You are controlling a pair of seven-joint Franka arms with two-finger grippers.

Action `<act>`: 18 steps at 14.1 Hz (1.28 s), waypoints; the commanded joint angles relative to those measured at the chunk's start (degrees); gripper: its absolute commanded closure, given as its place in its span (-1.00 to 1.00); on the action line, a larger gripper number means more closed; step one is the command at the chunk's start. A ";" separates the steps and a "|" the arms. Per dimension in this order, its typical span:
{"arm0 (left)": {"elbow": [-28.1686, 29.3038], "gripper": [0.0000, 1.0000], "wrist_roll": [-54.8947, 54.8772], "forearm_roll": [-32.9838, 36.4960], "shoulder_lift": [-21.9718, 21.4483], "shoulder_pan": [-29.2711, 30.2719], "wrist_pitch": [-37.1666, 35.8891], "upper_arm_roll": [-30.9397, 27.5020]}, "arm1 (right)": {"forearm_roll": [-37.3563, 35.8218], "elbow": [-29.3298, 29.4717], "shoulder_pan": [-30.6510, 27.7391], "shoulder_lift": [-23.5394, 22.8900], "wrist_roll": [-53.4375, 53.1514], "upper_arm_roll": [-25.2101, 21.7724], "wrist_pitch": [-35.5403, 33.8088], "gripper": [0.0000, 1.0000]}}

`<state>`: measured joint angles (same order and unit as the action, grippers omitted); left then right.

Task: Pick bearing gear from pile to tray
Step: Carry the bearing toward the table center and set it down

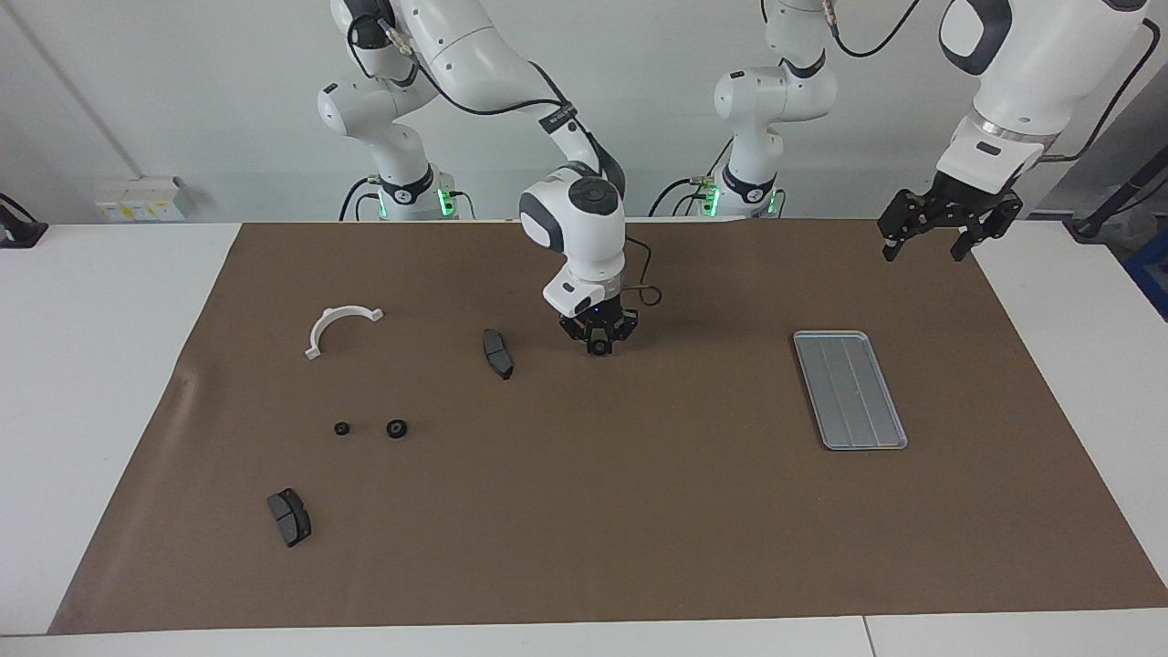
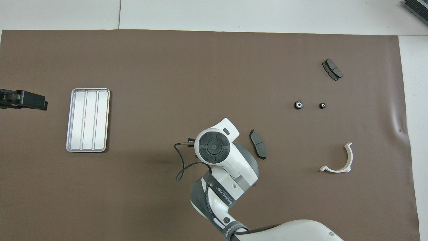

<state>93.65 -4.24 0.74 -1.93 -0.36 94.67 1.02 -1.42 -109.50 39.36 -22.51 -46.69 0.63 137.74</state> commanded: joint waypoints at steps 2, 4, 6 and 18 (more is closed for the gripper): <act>0.48 -1.00 -0.24 -0.66 -0.18 0.19 0.87 -0.32 | -1.13 0.34 0.10 -0.61 -2.00 0.16 1.03 1.00; 0.57 -1.00 0.02 -0.74 -0.19 0.19 0.87 -0.23 | -1.13 0.34 0.28 -0.96 -2.01 0.07 1.04 0.54; 1.01 -1.00 0.20 -0.74 -0.27 0.10 1.48 -0.23 | -1.13 0.25 0.28 -0.96 -2.01 0.07 1.04 -0.57; 2.86 -1.00 14.15 -0.74 0.69 -8.41 4.64 -0.14 | -1.65 0.78 -11.48 7.91 8.42 -0.63 -4.32 -1.00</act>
<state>95.60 6.41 0.57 -1.36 -6.21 97.40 1.52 -2.22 -108.05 31.68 -16.91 -42.59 -0.67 135.03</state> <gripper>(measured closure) 0.000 0.000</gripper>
